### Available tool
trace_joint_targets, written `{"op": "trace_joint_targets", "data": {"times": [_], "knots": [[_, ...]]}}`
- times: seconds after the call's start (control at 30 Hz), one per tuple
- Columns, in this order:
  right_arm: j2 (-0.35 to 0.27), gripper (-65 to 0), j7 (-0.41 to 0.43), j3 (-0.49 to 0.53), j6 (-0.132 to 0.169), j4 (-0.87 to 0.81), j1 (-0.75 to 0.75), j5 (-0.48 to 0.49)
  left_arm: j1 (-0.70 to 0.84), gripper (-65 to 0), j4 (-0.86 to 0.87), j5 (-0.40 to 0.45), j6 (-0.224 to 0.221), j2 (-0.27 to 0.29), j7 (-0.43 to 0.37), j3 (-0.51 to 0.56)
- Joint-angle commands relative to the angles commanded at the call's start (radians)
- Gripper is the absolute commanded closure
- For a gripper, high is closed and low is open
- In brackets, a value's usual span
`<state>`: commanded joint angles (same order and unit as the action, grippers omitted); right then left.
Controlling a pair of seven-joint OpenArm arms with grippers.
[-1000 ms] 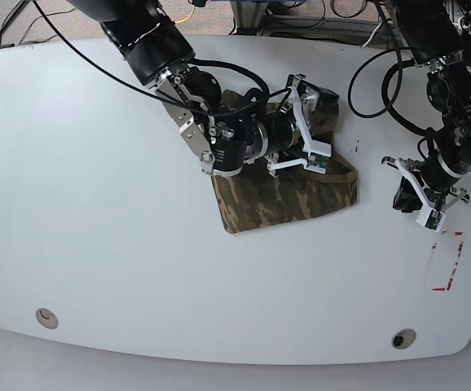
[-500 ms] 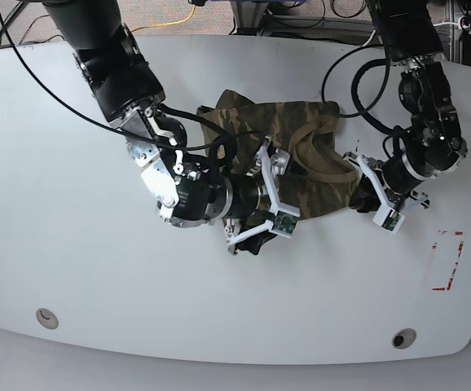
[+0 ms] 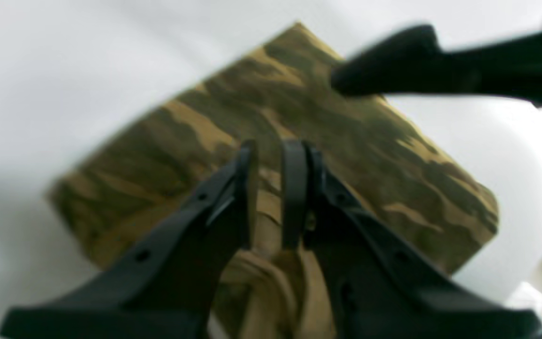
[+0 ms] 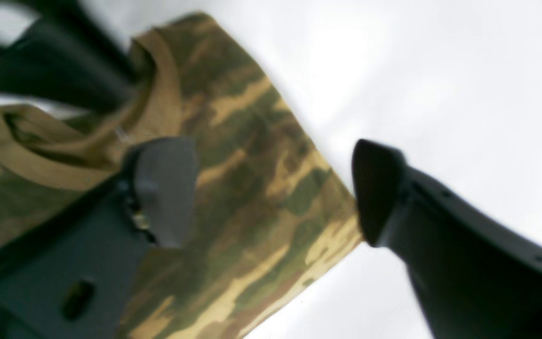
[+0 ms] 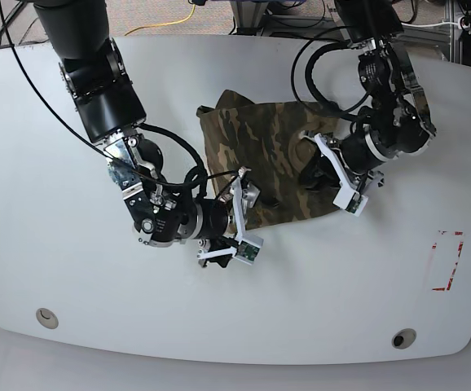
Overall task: Layout the t-shirt on the table in an organized manner, then fold the t-shirt properly
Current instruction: 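Press and tuck the folded bundle with both grippers into a compact square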
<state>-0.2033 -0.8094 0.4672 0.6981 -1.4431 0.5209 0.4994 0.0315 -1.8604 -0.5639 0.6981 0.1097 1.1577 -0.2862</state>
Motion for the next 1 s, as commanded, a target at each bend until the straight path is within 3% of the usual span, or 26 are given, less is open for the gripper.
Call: {"op": "trace_joint_targets", "data": {"times": [0.27, 0.57, 0.73, 1.0], "knots": [[-0.005, -27.7, 0.133, 0.002, 0.000, 0.117, -0.003, 0.000, 0.092, -7.5, 0.038, 0.029, 0.000, -0.008, 0.000, 0.084], [-0.031, -5.5, 0.272, 0.002, 0.000, 0.276, -0.011, 0.000, 0.101, -7.5, 0.244, 0.075, 0.000, -0.060, 0.000, 0.094], [-0.080, -4.1, 0.295, -0.005, 0.000, 0.281, -0.055, 0.000, 0.063, -7.5, 0.344, 0.074, 0.000, -0.118, 0.000, 0.095], [-0.146, -3.8, 0.288, -0.006, 0.000, 0.189, -0.146, 0.009, 0.000, -7.5, 0.364, 0.074, 0.000, -0.203, -0.002, 0.092]]}}
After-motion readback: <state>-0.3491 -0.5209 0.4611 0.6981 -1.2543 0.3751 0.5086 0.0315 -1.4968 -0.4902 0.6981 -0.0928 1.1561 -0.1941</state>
